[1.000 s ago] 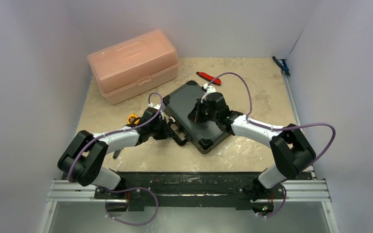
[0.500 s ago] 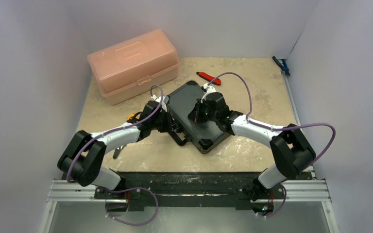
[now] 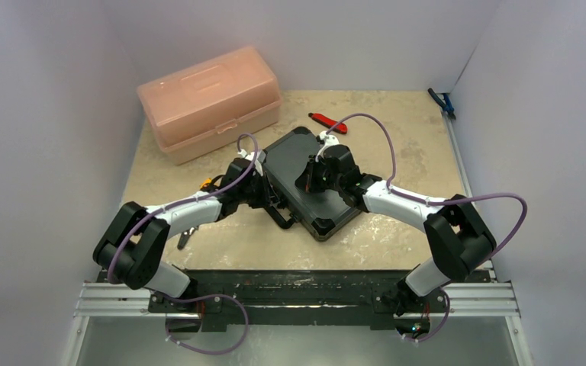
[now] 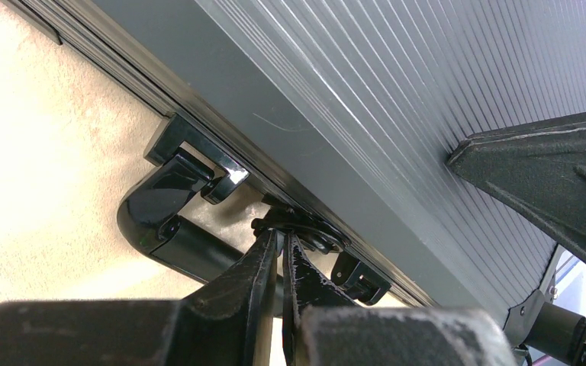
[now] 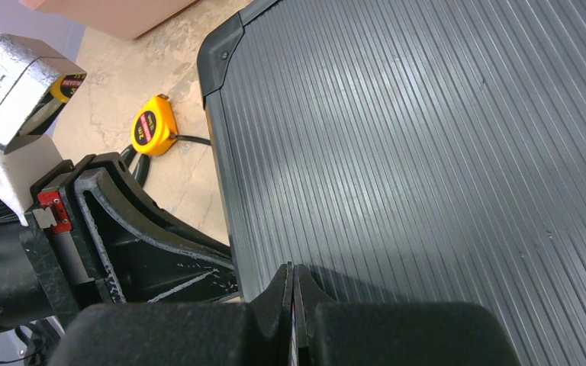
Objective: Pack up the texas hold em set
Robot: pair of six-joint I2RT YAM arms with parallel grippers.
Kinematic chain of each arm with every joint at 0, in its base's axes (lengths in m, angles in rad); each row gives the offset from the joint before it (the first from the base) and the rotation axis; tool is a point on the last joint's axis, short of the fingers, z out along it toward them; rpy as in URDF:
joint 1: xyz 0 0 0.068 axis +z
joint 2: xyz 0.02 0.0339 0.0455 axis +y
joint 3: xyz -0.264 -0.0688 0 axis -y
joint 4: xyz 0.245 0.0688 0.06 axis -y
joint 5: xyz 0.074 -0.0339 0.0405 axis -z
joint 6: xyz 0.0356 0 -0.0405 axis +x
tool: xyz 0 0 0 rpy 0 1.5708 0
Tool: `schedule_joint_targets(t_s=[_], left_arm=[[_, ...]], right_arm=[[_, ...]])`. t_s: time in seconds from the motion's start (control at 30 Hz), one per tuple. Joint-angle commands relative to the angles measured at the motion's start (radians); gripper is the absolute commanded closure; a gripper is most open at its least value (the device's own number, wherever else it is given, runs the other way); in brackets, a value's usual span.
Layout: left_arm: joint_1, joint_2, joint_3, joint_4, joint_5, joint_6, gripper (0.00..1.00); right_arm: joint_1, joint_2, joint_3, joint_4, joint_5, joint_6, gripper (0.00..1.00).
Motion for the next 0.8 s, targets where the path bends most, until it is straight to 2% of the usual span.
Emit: schedule_joint_targets(t_s=[0.0, 0.77], left_arm=[[-0.003, 0.010, 0.040, 0.064, 0.019, 0.005, 0.94], [-0.004, 0.069, -0.001, 0.066, 0.004, -0.022, 0.96]], right_arm=[[0.021, 0.053, -0.034, -0.211, 0.006, -0.023, 1.00], [0.022, 0.064, -0.037, -0.209, 0.007, -0.020, 1.00]])
